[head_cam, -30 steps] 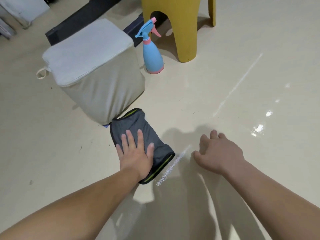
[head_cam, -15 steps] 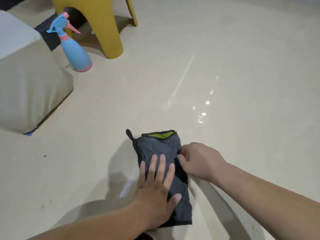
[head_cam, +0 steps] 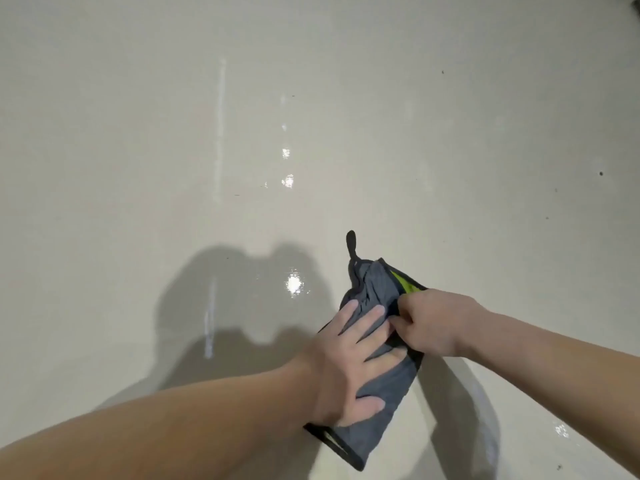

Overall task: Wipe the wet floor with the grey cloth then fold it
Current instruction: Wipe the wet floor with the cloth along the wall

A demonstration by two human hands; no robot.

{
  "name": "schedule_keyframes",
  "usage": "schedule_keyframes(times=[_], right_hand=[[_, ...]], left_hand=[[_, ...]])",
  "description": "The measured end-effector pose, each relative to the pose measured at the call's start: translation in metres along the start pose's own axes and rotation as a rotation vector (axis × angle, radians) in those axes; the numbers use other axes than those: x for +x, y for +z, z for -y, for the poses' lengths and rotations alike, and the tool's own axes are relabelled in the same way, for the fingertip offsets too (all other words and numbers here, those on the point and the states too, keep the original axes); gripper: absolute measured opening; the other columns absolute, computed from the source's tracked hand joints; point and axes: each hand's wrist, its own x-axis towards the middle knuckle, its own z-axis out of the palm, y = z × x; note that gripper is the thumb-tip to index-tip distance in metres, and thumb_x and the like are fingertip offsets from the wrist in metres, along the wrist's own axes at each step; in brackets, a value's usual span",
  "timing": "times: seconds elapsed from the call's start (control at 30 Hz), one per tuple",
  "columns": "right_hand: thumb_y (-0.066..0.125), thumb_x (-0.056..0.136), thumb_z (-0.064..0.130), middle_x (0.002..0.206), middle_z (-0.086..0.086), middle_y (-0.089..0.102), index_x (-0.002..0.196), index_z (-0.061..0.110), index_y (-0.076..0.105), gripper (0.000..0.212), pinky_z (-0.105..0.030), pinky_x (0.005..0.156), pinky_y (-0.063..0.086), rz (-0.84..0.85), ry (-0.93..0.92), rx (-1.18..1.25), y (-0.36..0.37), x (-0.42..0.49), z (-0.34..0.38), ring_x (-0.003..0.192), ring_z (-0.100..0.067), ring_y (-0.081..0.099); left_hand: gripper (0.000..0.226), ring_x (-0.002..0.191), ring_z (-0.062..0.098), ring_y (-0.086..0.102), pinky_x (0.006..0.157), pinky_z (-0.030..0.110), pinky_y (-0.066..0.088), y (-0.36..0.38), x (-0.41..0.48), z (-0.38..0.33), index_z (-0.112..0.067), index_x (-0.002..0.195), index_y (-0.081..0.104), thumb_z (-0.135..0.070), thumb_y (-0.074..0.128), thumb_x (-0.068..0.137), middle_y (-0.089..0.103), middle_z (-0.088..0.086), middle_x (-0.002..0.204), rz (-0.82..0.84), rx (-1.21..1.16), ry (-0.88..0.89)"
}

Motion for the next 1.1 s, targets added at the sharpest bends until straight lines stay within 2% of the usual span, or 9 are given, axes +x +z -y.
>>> schedule_keyframes(times=[0.17, 0.3, 0.43, 0.57, 0.7, 0.8, 0.87, 0.93, 1.1], right_hand=[[0.039, 0.099, 0.031, 0.084, 0.008, 0.056, 0.084, 0.026, 0.05, 0.018, -0.033, 0.071, 0.049, -0.03, 0.146, -0.067, 0.032, -0.031, -0.048, 0.082, -0.022, 0.06], [0.042, 0.097, 0.037, 0.107, 0.002, 0.057, 0.11, 0.025, 0.051, 0.02, -0.037, 0.083, 0.053, -0.162, 0.111, 0.175, 0.072, -0.064, -0.078, 0.102, -0.023, 0.062], [0.048, 0.101, 0.04, 0.16, 0.004, 0.021, 0.161, 0.024, 0.016, 0.07, -0.019, 0.115, 0.029, -0.233, -0.117, 0.341, 0.101, -0.084, -0.077, 0.147, -0.013, 0.029], [0.05, 0.099, 0.048, 0.166, 0.001, -0.022, 0.163, 0.018, -0.008, 0.091, -0.013, 0.118, 0.005, -0.185, -0.189, 0.401, 0.116, -0.08, -0.063, 0.156, -0.016, -0.016], [0.015, 0.073, 0.076, 0.158, -0.015, -0.042, 0.158, 0.012, -0.021, 0.113, -0.045, 0.126, -0.009, -0.171, -0.134, 0.346, 0.14, -0.052, -0.043, 0.149, -0.035, -0.035], [0.007, 0.068, 0.081, 0.142, -0.013, -0.061, 0.147, 0.02, -0.041, 0.11, -0.049, 0.119, -0.025, -0.164, -0.091, 0.33, 0.156, -0.035, -0.038, 0.133, -0.03, -0.056], [0.018, 0.085, 0.079, 0.142, -0.008, -0.062, 0.144, 0.025, -0.044, 0.101, -0.048, 0.116, -0.029, -0.2, -0.137, 0.291, 0.159, -0.032, -0.046, 0.13, -0.025, -0.06], [0.025, 0.092, 0.077, 0.147, -0.007, -0.057, 0.144, 0.026, -0.042, 0.099, -0.048, 0.118, -0.027, -0.231, -0.195, 0.26, 0.159, -0.033, -0.07, 0.134, -0.023, -0.056], [0.01, 0.09, 0.083, 0.149, -0.004, -0.056, 0.148, 0.028, -0.04, 0.094, -0.047, 0.12, -0.023, -0.251, -0.103, 0.267, 0.172, -0.048, -0.178, 0.136, -0.019, -0.054]], left_hand=[[0.076, 0.151, 0.034, -0.032, 0.12, 0.061, -0.016, -0.003, 0.054, -0.066, -0.023, 0.163, 0.014, -0.065, 0.024, 0.099, -0.006, 0.013, 0.171, 0.009, -0.042, -0.014], [0.063, 0.158, 0.023, -0.01, 0.125, 0.05, -0.003, -0.011, 0.058, -0.06, -0.015, 0.159, 0.029, -0.041, 0.038, 0.102, 0.004, 0.009, 0.172, -0.093, -0.271, -0.025], [0.051, 0.151, 0.039, 0.029, 0.122, 0.053, 0.027, -0.024, 0.049, -0.039, 0.0, 0.14, 0.055, -0.007, 0.055, 0.089, 0.038, 0.022, 0.159, -0.3, -0.26, -0.024], [0.056, 0.145, 0.045, 0.037, 0.114, 0.059, 0.037, -0.031, 0.035, -0.045, 0.006, 0.136, 0.056, -0.003, 0.064, 0.081, 0.045, 0.031, 0.151, -0.29, -0.224, -0.119], [0.072, 0.145, 0.043, 0.034, 0.124, 0.047, 0.022, -0.043, 0.028, -0.068, 0.006, 0.142, 0.048, -0.011, 0.062, 0.073, 0.044, 0.031, 0.15, -0.141, -0.099, -0.22], [0.083, 0.152, 0.038, 0.023, 0.126, 0.044, 0.019, -0.054, 0.029, -0.093, 0.002, 0.153, 0.035, -0.018, 0.047, 0.073, 0.031, 0.028, 0.16, -0.042, -0.037, -0.336], [0.08, 0.15, 0.036, 0.027, 0.119, 0.045, 0.035, -0.065, 0.034, -0.105, 0.003, 0.152, 0.038, -0.026, 0.042, 0.078, 0.036, 0.027, 0.157, 0.007, 0.064, -0.37], [0.079, 0.15, 0.031, 0.018, 0.121, 0.041, 0.03, -0.078, 0.048, -0.119, -0.001, 0.157, 0.026, -0.029, 0.044, 0.086, 0.023, 0.023, 0.162, 0.071, 0.07, -0.392], [0.065, 0.136, 0.025, 0.034, 0.114, 0.033, 0.034, -0.106, 0.104, -0.157, -0.012, 0.146, 0.031, -0.024, 0.056, 0.087, 0.027, 0.009, 0.15, 0.14, -0.027, -0.32]])
